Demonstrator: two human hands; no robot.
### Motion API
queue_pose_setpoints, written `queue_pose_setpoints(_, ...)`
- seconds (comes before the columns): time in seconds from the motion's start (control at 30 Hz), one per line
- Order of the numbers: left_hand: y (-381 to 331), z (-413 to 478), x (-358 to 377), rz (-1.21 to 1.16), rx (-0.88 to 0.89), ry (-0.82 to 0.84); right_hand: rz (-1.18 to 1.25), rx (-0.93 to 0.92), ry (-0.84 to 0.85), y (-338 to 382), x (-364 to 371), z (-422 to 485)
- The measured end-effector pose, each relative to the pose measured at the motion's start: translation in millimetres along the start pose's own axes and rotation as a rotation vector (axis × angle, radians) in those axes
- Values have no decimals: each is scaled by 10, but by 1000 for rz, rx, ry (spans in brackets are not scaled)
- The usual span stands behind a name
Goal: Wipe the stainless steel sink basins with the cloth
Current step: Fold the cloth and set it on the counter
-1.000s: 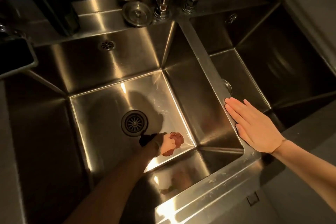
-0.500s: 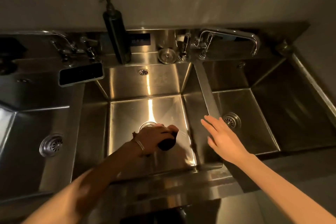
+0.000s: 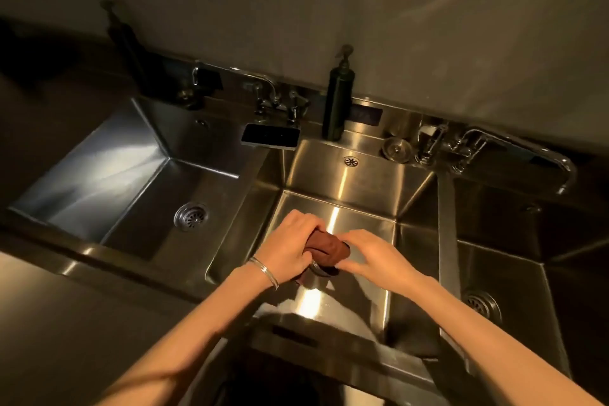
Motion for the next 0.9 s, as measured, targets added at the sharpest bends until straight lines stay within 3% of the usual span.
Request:
queue_pose_setpoints(0.27,636,-299,-698,-54,-243,-143,-7,-122,-119,876,199,505)
queue_pose_setpoints(0.4,970,-472,-982,21,-270,-97,74,-83,-181,1371,368,672)
queue_pose_setpoints(0.5,1215,-682,-1199,-168,-390,-57,92,-52,-249,1741,503,758)
queue_pose_setpoints(0.6,1387,-883,-1379,-293,-502,-129,154,-13,-318,2129,634,838)
queue_pose_setpoints(0.9,2030,-1477,-2593,-140,-450,-337,154,-21,-368,3118,1015,1089)
Point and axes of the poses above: each hand's wrist, its own z-axis towards the middle knuckle, its own x-axis out of the palm, y = z × x, the point moved 5 cm from there along z, towards the middle knuckle, and after that the axes turned 13 degrees about -y, right-handed, at the moved point
